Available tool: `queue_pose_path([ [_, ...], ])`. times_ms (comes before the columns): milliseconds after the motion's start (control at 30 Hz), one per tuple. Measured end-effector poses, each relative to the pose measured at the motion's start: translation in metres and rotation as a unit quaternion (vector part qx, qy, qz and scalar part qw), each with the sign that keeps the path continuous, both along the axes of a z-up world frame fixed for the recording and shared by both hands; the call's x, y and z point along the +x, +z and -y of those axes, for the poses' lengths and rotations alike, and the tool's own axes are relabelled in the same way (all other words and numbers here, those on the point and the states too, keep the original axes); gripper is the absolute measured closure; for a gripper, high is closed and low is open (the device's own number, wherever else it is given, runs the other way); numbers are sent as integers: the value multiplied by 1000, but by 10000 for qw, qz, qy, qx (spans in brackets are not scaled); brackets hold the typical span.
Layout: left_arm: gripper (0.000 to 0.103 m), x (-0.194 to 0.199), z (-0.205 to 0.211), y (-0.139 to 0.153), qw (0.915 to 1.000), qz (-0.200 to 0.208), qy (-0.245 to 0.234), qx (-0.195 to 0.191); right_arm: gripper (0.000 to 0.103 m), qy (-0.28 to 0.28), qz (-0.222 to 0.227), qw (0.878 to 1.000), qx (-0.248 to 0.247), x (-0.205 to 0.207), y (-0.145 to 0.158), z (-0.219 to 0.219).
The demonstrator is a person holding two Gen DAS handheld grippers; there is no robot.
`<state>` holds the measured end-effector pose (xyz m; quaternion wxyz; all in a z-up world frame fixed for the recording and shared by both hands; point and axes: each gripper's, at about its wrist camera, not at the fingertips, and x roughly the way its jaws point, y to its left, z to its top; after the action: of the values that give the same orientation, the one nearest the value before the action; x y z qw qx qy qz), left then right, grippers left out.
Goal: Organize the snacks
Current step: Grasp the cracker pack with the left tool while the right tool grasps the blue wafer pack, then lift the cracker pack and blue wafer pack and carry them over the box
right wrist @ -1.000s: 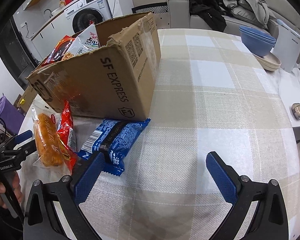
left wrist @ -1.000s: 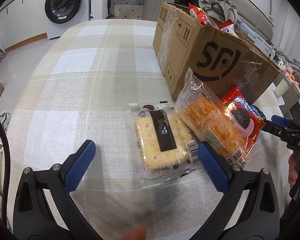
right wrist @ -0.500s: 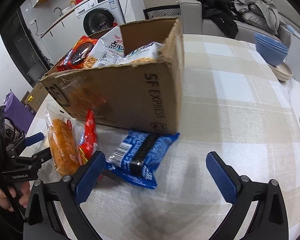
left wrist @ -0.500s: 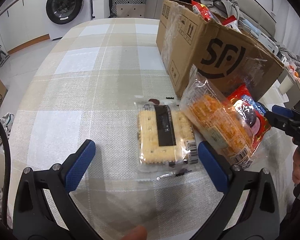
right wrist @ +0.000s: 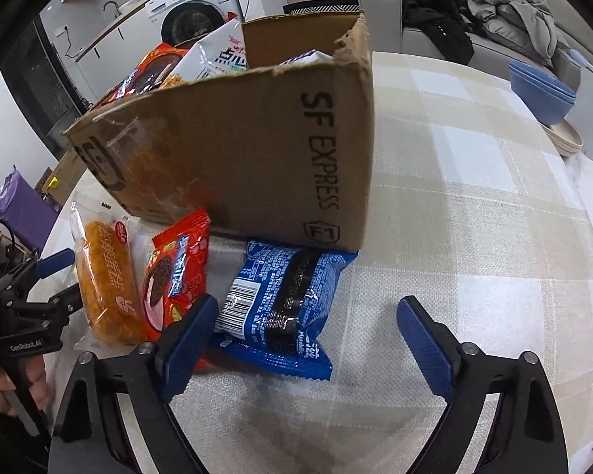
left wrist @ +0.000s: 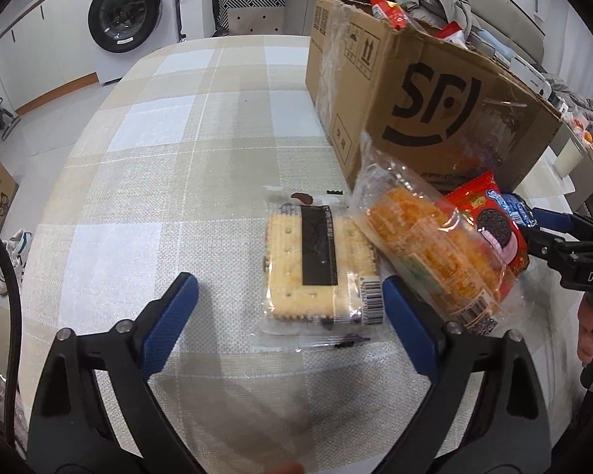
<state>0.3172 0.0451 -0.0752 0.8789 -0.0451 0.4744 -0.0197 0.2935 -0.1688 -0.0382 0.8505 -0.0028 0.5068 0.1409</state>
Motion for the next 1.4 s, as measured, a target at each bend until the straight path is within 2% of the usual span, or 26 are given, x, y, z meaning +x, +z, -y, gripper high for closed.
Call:
queue_pose_path([
  [100,23,-3,0,0,9999,40,-102,-21,18,45,-23,10000,43,-1,2,-3],
  [233,42,-4,1,1,9998,135,-133,-7,27,112,-15,9999,52,2,1,-9],
  [300,44,-7,0,3,9997,167,-128,-96,30,140,0,9999,60,2,1,-9],
  [400,47,-12,-2,3,9995,214,-138,-180,43,176,29,9997,146,1,2,-8],
  [567,48,-18,-4,4,9994,220,-117,-227,52,131,72,9998,155,-6,3,-9],
  [600,48,-20,-4,4,9994,220,-115,-236,57,130,70,9997,201,-8,4,-7],
  [1100,48,-45,-19,6,9986,251,149,-440,58,24,166,9991,399,-25,13,18],
  [1400,48,-64,-25,19,9978,419,258,-445,58,24,347,9983,476,-26,23,21],
])
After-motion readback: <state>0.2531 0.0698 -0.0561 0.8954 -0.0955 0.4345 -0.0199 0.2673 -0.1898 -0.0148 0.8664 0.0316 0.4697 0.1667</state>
